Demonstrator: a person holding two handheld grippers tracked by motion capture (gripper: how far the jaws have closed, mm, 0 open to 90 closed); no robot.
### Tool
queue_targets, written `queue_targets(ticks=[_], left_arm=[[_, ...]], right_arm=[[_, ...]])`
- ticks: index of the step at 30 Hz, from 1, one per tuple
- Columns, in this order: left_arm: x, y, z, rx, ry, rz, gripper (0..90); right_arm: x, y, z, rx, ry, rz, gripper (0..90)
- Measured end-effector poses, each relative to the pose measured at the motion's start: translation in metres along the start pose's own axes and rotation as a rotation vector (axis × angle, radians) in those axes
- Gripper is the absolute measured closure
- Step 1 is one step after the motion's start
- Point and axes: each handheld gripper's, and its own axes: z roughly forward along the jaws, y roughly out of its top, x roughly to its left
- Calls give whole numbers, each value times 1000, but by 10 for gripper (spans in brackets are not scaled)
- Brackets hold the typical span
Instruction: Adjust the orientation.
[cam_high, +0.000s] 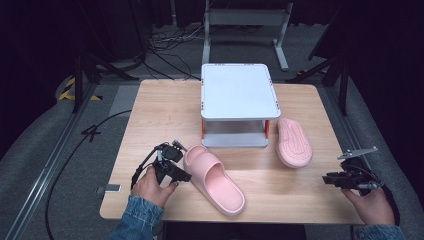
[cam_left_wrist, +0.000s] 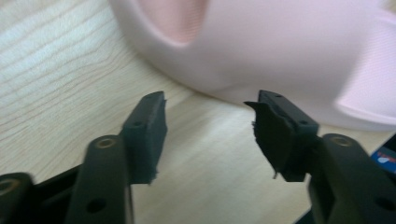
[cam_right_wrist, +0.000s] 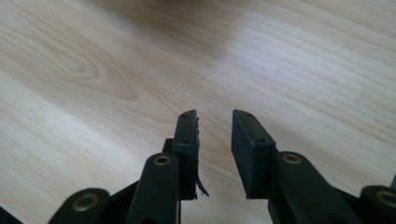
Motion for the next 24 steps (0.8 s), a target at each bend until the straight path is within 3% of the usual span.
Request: queue_targets(ticks=[5, 7, 11, 17, 21, 24], left_arm=[[-41, 0, -4, -5, 12, 110, 385], [-48, 1, 0, -16, 29, 110, 381], [-50, 5, 8, -38, 59, 60, 364], [-51, 9, 15, -23, 78, 49, 396], [-48, 9, 14, -25, 50, 37, 425], [-43, 7, 11, -24, 38, 40, 533]], right_arm=[[2, 5, 4, 2, 11, -11, 711], [3, 7, 5, 5, 15, -15, 710], [4, 9, 7, 3, 19, -16, 703], [5, 9, 10, 18, 22, -22, 705], [5, 8, 10, 20, 25, -22, 705], [5, 8, 10, 17, 26, -24, 703]])
